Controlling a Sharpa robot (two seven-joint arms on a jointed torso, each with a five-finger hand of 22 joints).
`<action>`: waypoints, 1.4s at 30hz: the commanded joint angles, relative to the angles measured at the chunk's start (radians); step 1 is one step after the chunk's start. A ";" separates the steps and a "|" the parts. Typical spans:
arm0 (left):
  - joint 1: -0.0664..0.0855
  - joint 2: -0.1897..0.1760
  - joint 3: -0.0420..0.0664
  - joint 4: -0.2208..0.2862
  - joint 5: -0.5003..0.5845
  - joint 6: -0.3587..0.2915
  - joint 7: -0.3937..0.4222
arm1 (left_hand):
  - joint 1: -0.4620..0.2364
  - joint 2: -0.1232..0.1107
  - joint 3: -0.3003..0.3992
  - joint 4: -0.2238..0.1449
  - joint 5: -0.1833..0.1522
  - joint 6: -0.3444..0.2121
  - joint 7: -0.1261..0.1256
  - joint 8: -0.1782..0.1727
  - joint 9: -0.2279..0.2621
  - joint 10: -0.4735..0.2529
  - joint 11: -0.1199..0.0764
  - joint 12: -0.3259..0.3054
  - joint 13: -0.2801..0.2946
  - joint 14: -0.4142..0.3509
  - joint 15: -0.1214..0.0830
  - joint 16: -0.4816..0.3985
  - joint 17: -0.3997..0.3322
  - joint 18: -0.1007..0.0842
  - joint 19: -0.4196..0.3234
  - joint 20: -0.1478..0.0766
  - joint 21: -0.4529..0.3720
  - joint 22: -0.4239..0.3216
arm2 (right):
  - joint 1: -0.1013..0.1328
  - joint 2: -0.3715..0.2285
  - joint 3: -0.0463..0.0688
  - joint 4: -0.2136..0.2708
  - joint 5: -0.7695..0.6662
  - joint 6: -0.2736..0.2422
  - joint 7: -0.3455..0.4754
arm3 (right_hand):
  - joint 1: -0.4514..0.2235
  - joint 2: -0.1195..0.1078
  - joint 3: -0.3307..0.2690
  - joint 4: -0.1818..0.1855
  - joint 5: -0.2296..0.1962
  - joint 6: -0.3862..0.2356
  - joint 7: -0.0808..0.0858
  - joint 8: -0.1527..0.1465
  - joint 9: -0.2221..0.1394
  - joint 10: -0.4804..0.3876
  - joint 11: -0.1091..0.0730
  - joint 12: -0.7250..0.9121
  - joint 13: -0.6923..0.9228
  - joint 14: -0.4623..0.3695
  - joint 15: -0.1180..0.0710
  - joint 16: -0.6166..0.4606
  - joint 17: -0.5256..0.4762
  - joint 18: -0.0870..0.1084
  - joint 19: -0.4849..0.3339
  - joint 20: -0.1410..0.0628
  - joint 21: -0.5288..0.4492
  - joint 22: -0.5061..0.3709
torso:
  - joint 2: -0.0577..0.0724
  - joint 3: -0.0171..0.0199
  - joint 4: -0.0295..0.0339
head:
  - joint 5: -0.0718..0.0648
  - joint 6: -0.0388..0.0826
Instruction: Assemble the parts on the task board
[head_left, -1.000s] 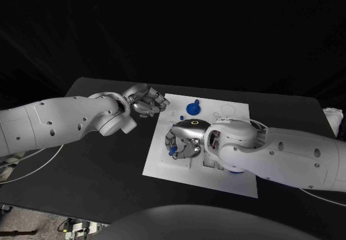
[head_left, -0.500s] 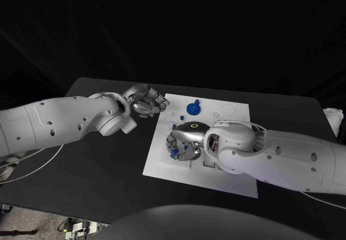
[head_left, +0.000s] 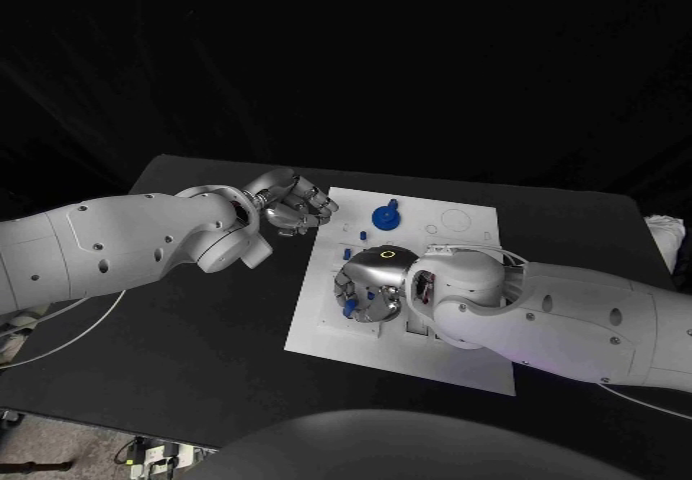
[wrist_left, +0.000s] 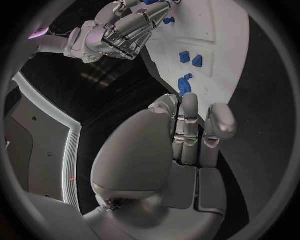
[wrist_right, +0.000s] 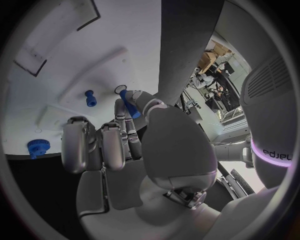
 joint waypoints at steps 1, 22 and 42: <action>0.000 0.001 0.001 0.004 -0.001 0.019 -0.004 | 0.004 -0.002 0.008 0.001 0.006 0.001 0.002 0.003 0.000 0.004 0.001 0.000 -0.001 -0.007 -0.002 0.004 -0.001 0.011 -0.005 -0.001 -0.003 0.136 | -0.002 0.001 0.000 -0.003 -0.030 0.013 -0.002 | -0.007 0.001 0.006 0.000 0.001 0.007 -0.003 0.007 0.000 -0.002 0.007 -0.006 -0.002 -0.004 -0.002 -0.006 -0.001 0.008 -0.010 0.000 -0.006 0.182 | 0.000 0.0003 -0.0001 | 0.000 0.000; 0.000 -0.001 0.001 0.005 0.005 0.022 -0.009 | 0.006 -0.005 0.013 0.000 0.006 -0.004 -0.005 0.000 -0.002 -0.009 0.005 -0.007 -0.003 -0.012 -0.003 0.003 -0.006 0.013 -0.013 -0.001 -0.014 0.133 | -0.003 -0.008 0.000 -0.002 -0.037 0.071 -0.008 | -0.004 0.000 0.015 -0.011 0.000 0.001 -0.007 -0.011 -0.011 0.004 0.004 -0.011 -0.003 -0.014 -0.004 -0.015 -0.020 0.011 -0.020 -0.002 -0.020 0.178 | 0.000 0.0004 -0.0001 | 0.001 0.000; 0.000 0.005 0.001 0.002 0.012 0.013 -0.002 | 0.010 -0.006 0.019 -0.001 0.006 -0.005 -0.001 0.000 -0.002 -0.032 0.005 -0.013 -0.002 -0.015 -0.008 0.003 -0.010 0.017 -0.022 -0.005 -0.030 0.129 | -0.008 -0.011 0.000 0.005 -0.045 0.065 -0.018 | -0.020 -0.011 0.033 -0.021 -0.058 -0.074 -0.018 -0.108 -0.064 -0.037 0.025 -0.055 -0.012 -0.039 0.008 -0.031 -0.053 0.019 -0.048 0.006 -0.059 0.167 | 0.000 0.0002 -0.0005 | -0.001 0.000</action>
